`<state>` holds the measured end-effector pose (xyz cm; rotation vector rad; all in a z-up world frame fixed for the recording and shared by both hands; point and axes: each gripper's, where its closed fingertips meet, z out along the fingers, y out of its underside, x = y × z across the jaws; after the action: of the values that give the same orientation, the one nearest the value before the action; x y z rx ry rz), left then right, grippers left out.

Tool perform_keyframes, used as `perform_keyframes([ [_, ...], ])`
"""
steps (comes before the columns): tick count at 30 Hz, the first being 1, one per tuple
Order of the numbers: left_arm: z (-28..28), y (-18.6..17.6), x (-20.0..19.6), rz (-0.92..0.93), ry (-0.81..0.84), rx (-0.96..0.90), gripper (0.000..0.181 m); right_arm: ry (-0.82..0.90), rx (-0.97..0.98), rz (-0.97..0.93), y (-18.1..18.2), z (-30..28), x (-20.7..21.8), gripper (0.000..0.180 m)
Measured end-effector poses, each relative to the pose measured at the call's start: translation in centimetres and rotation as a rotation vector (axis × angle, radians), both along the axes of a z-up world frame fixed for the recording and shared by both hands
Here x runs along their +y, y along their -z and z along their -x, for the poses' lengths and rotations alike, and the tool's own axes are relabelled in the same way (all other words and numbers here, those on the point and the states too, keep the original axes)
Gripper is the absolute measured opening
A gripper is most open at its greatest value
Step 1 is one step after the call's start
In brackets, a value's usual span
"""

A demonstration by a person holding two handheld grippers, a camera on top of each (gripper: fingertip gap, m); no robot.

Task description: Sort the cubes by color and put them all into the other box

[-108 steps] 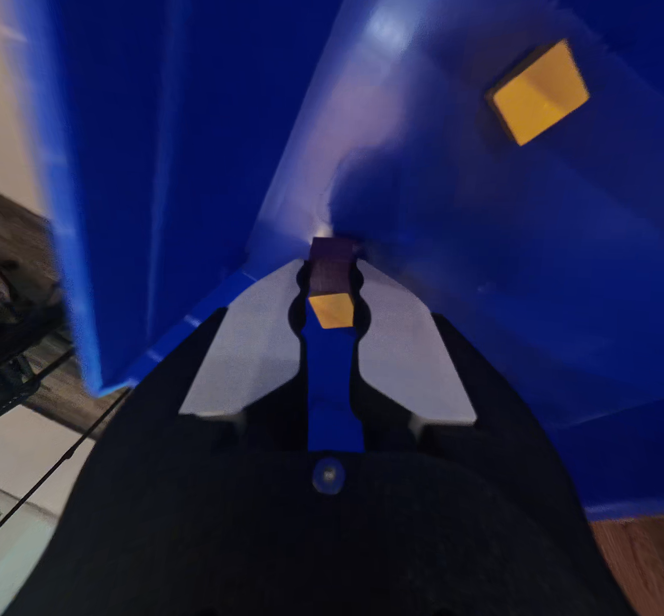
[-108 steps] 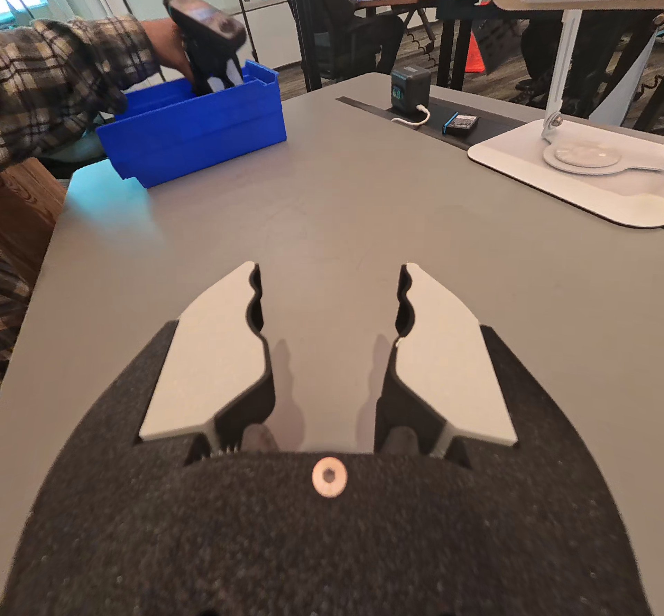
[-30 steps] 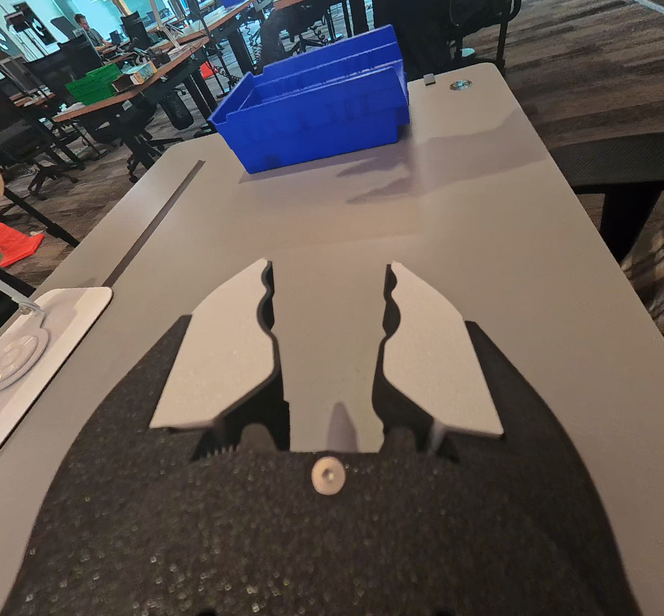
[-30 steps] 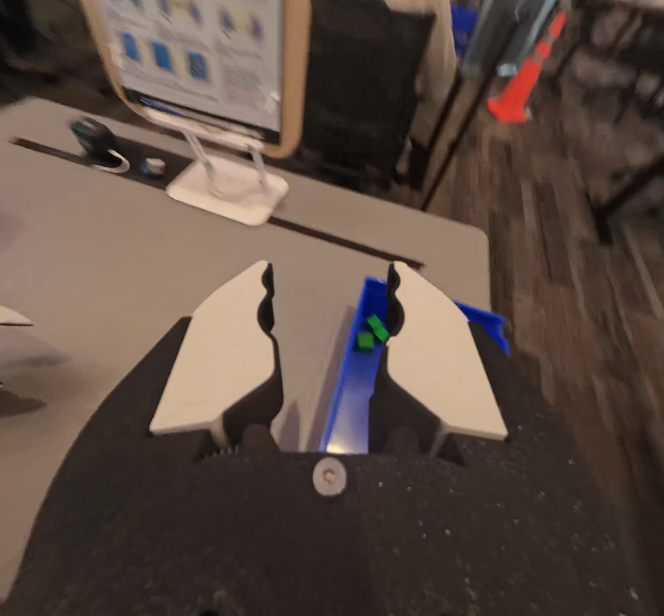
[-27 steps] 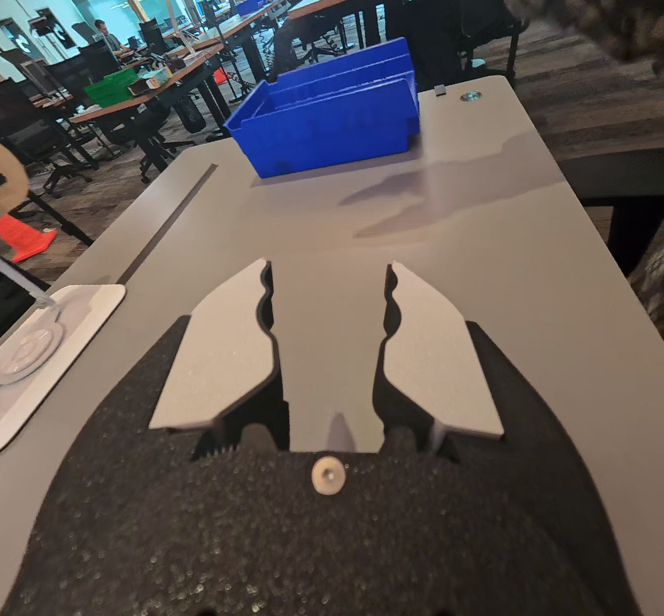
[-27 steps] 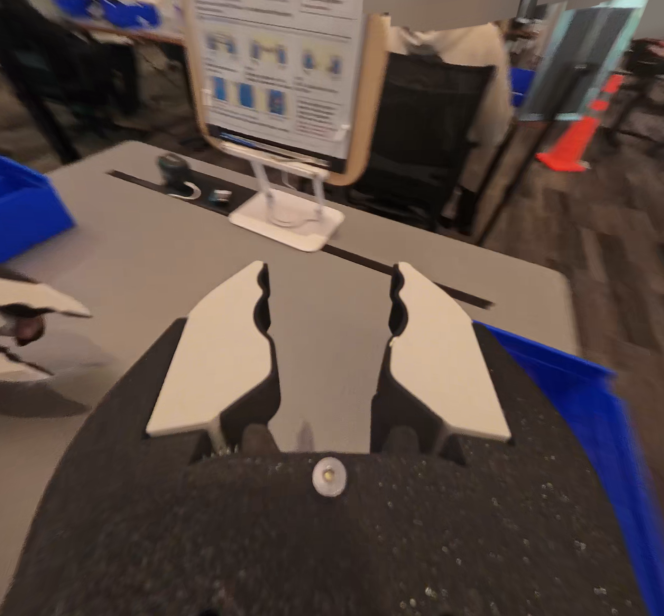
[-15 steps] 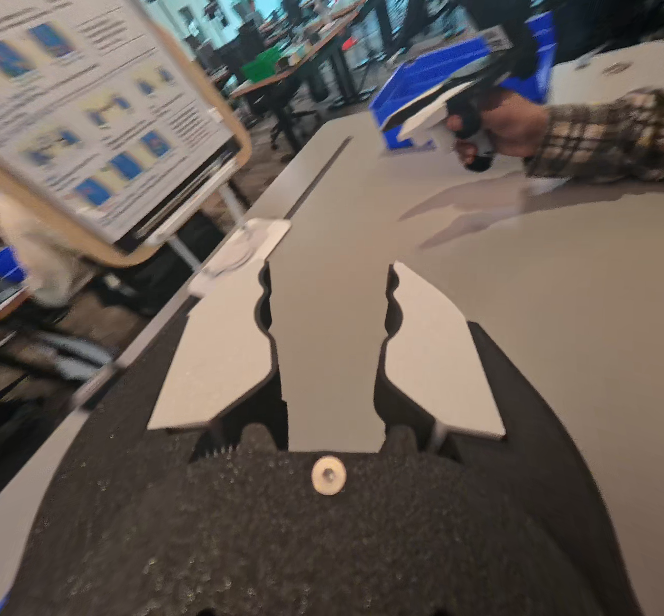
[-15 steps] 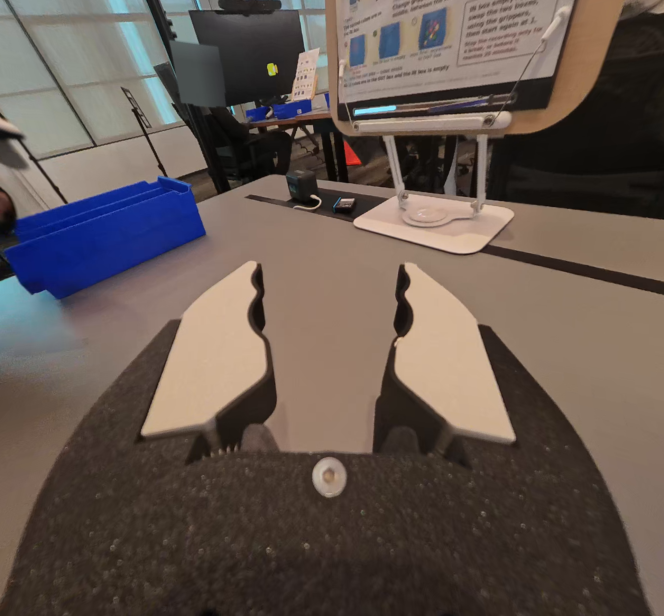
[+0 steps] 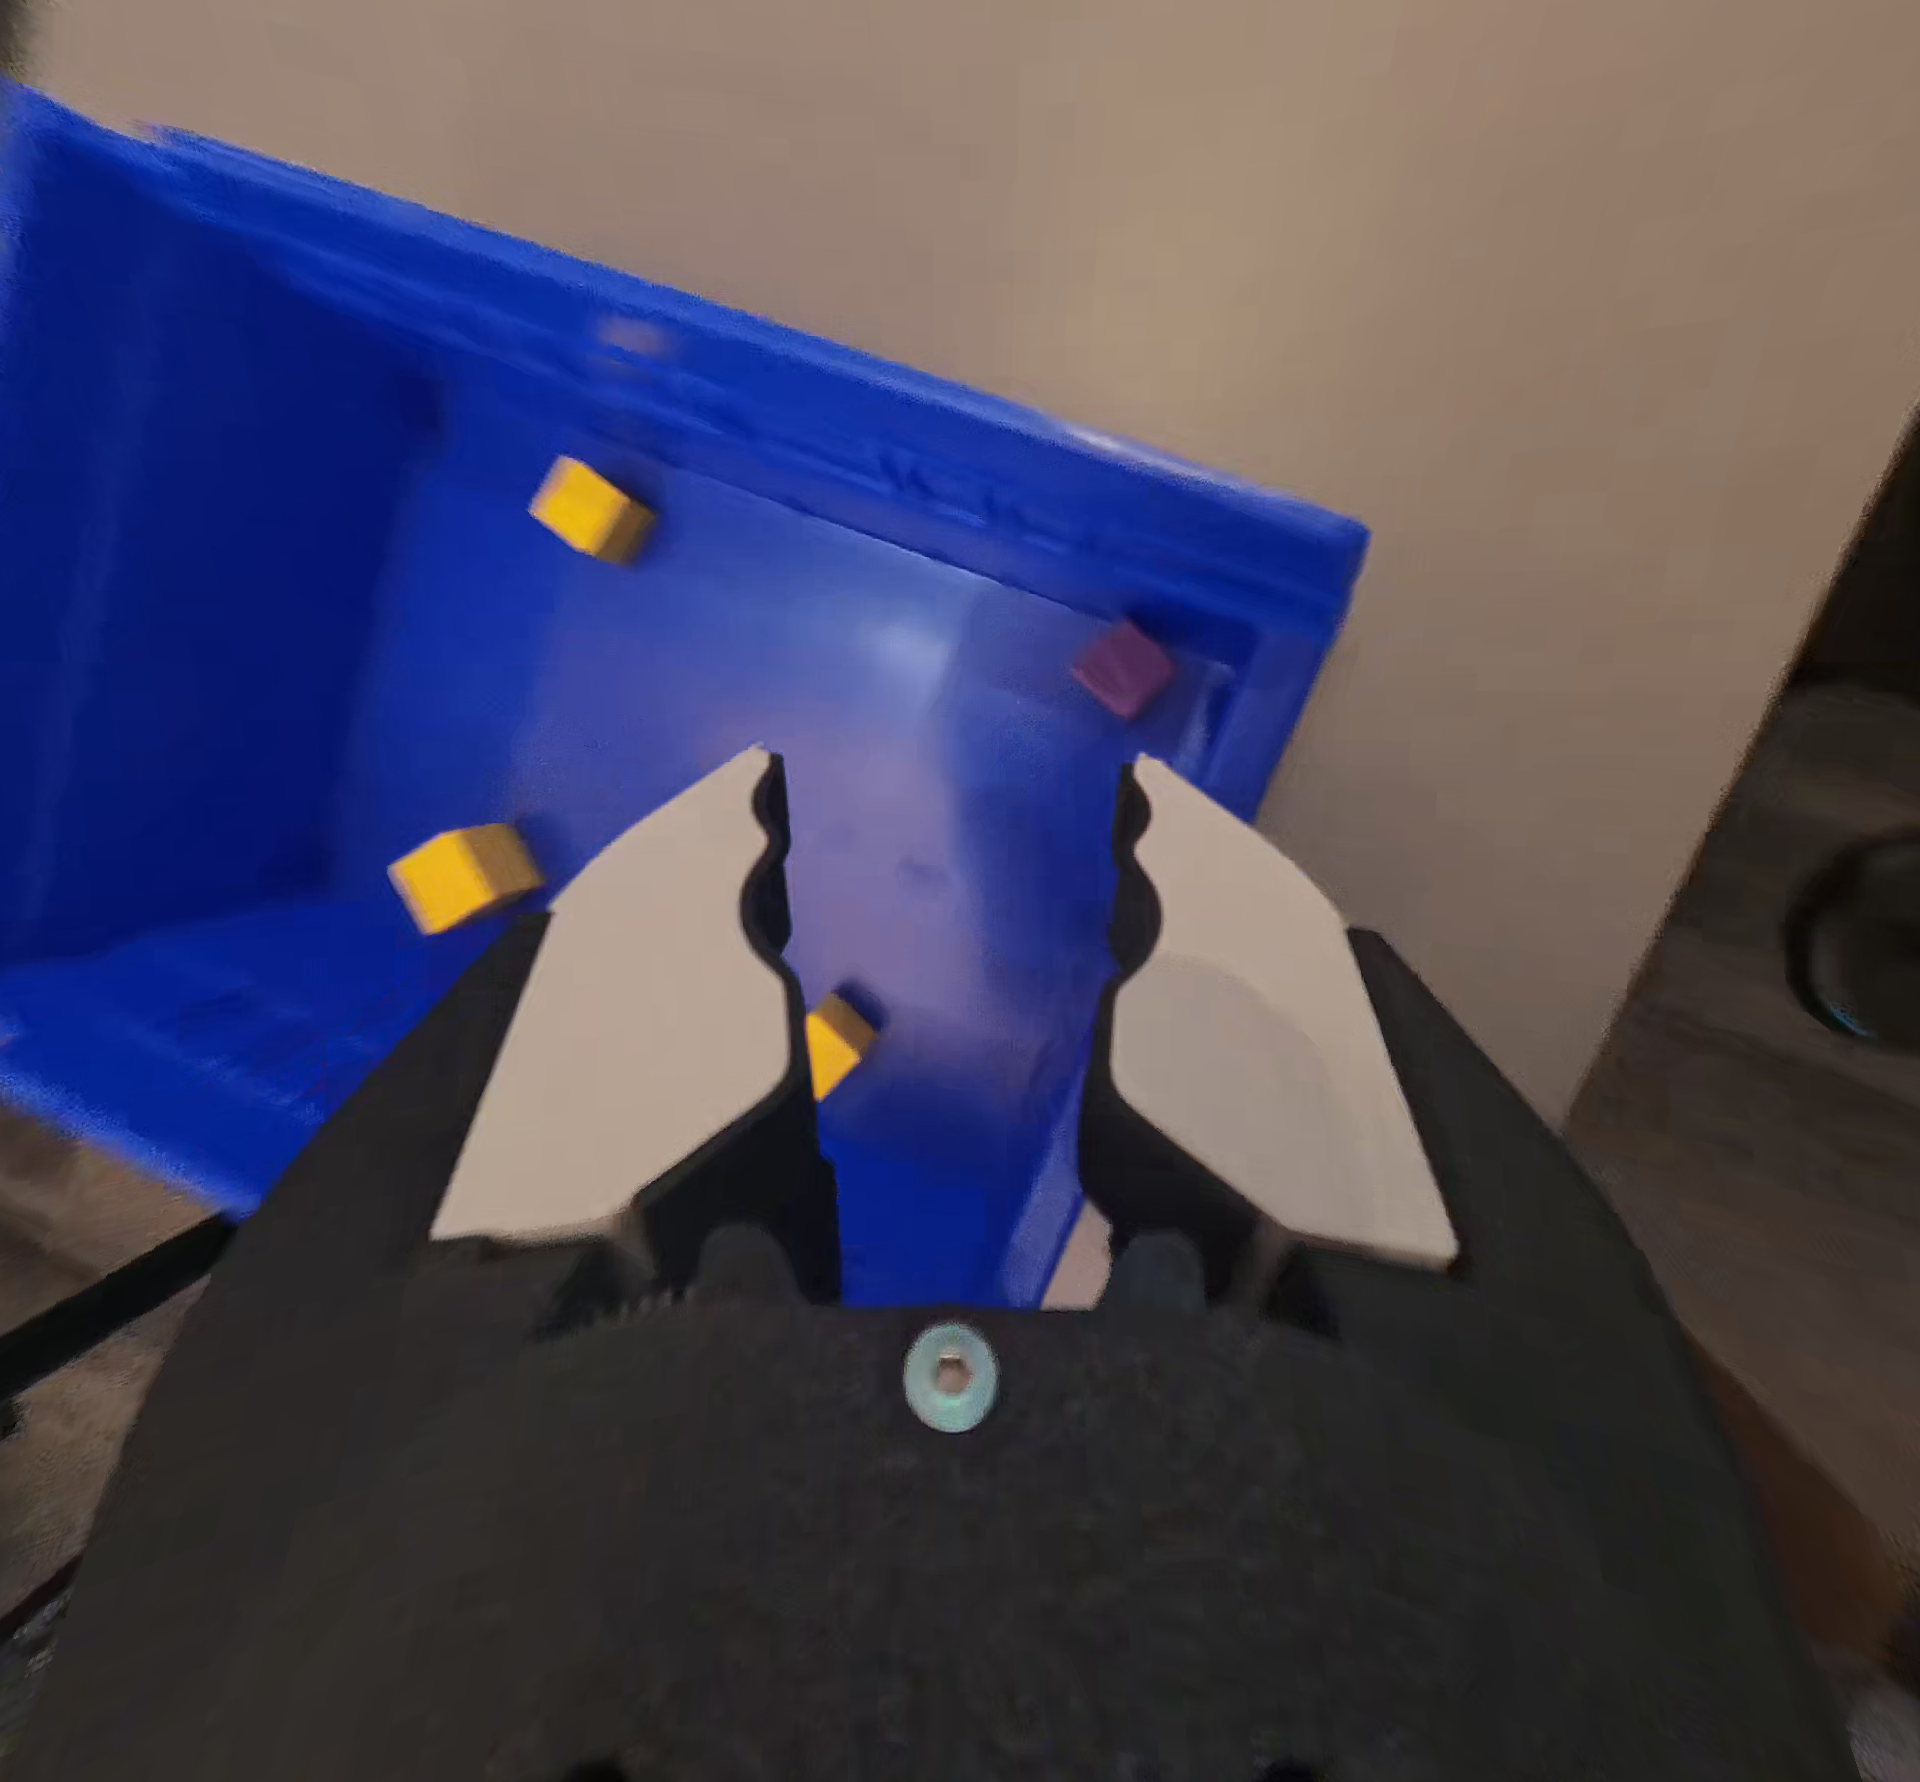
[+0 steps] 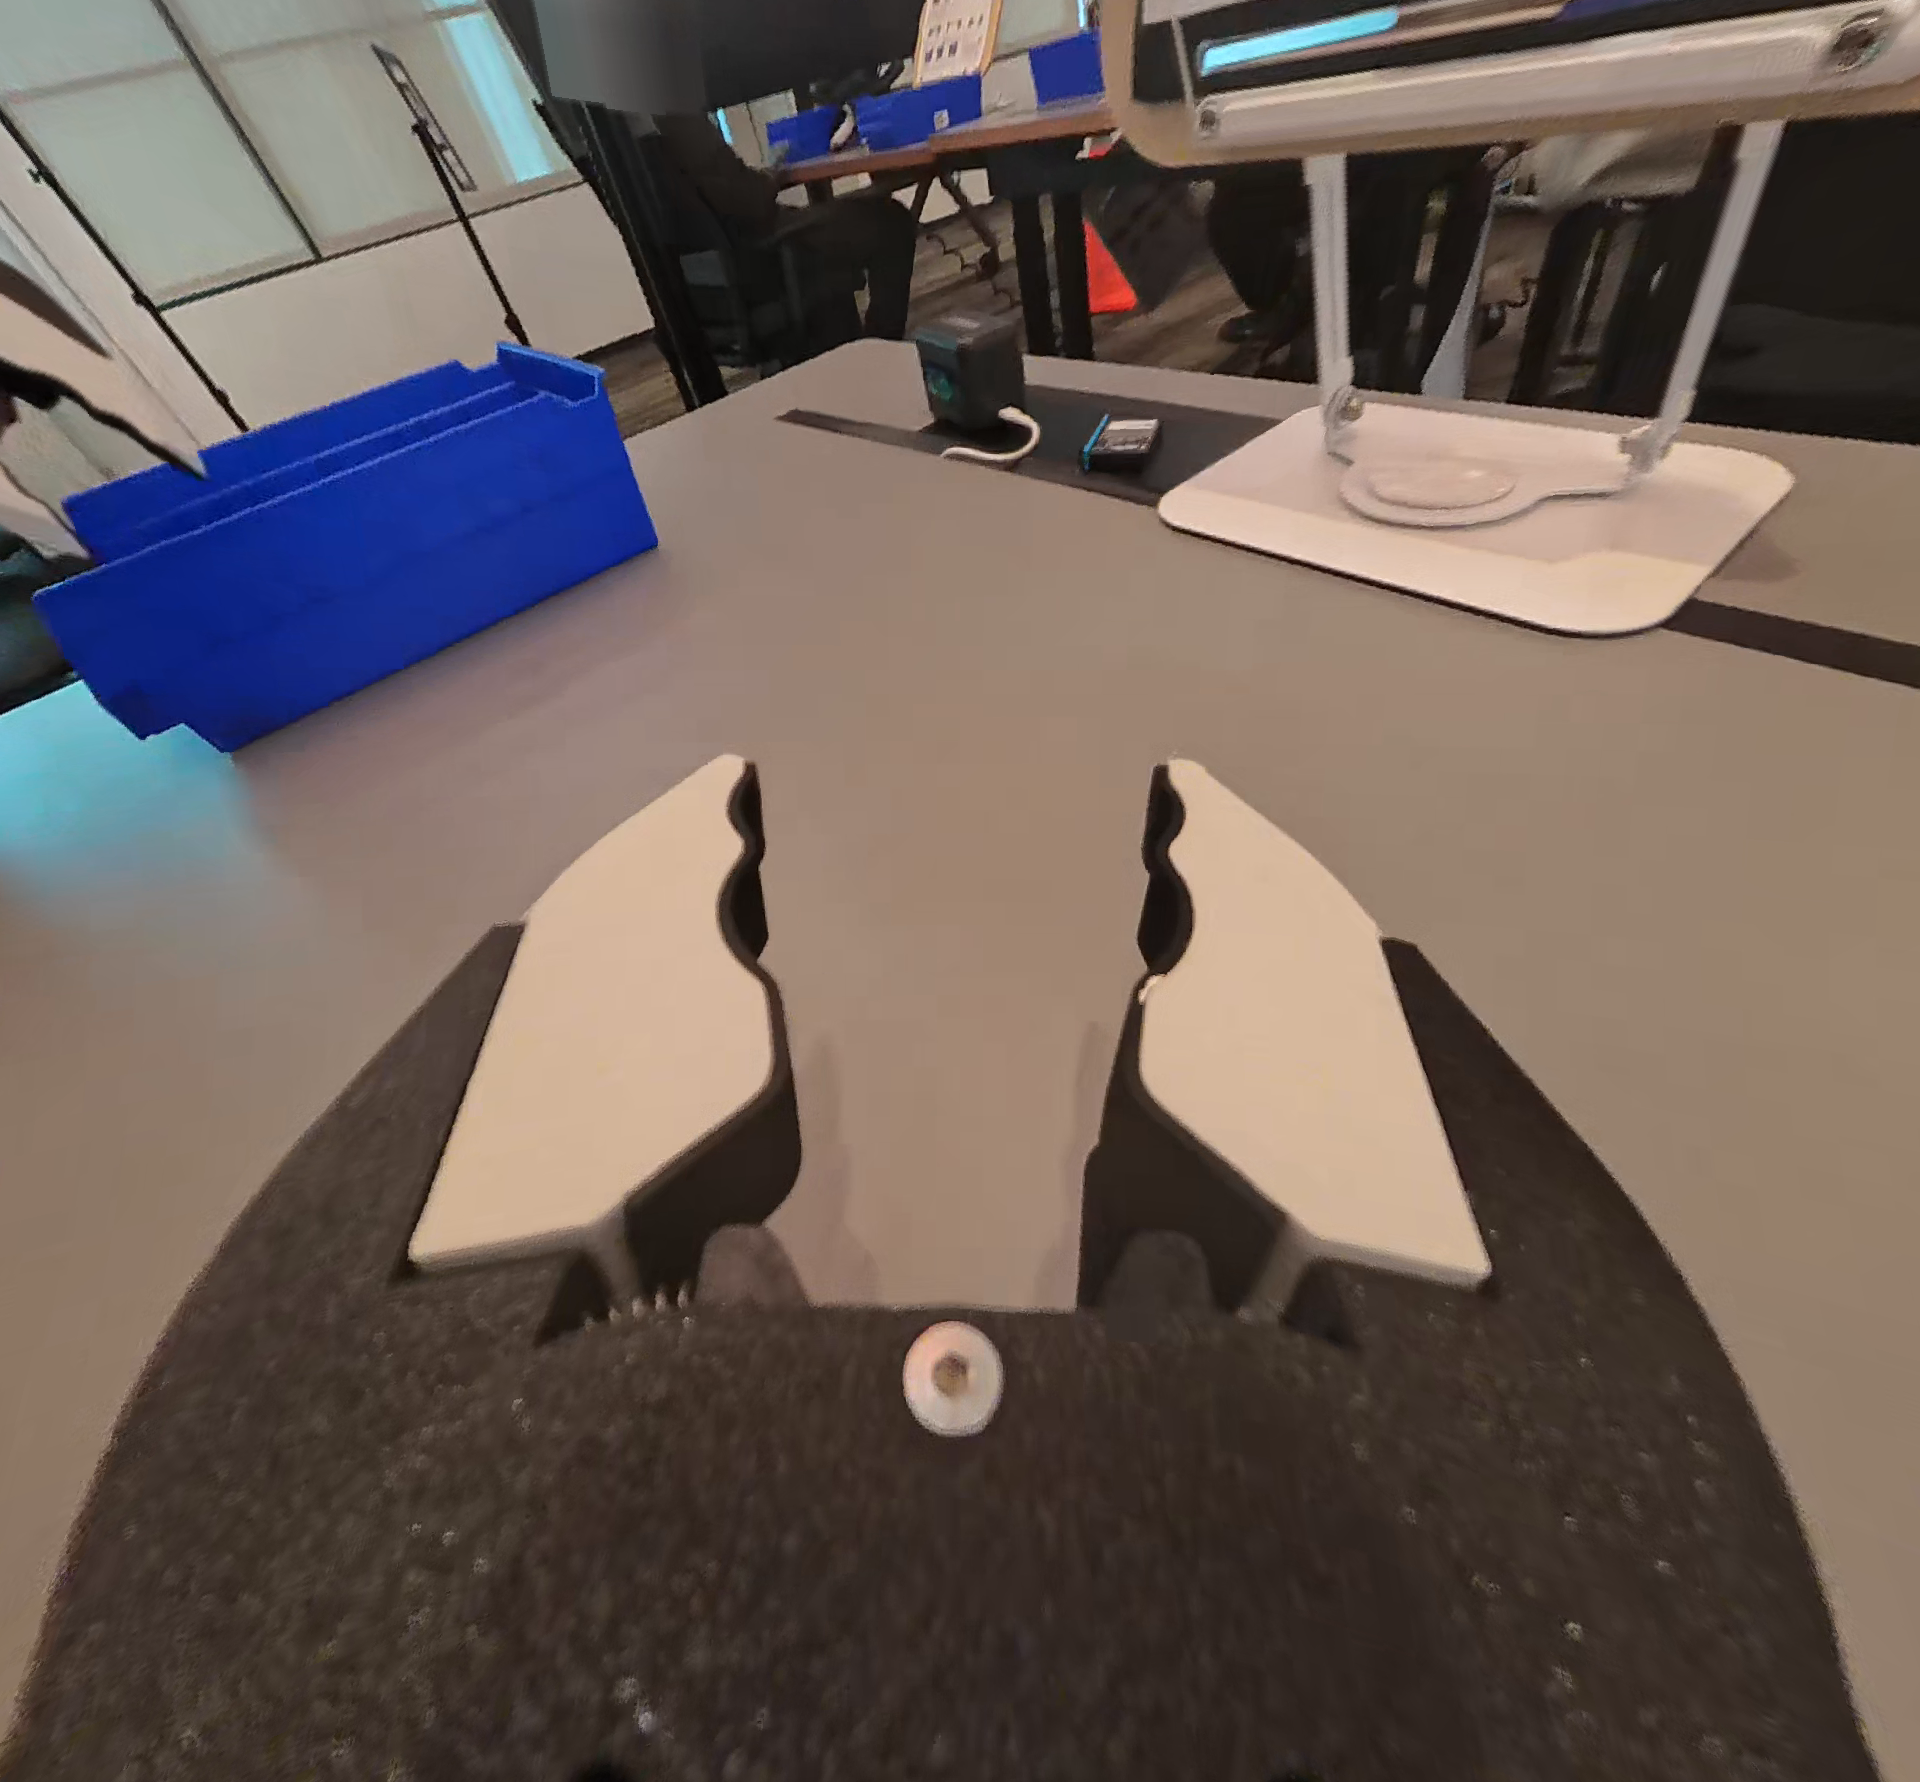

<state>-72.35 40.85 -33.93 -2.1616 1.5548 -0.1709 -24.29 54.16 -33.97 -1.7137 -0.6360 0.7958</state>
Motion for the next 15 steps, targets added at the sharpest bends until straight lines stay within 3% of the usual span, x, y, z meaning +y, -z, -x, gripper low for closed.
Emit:
perform_keyframes([
  [5, 0.2, 4.3, -0.8, 0.172, 0.06, 0.057, 0.057, -0.034, -0.039, 0.01, -0.4, 1.9, -0.1, 0.07],
  [15, -0.5, 6.8, 0.6, 0.186, 0.032, 0.059, 0.056, -0.061, -0.057, 0.017, -0.5, 3.1, 0.1, 0.071],
])
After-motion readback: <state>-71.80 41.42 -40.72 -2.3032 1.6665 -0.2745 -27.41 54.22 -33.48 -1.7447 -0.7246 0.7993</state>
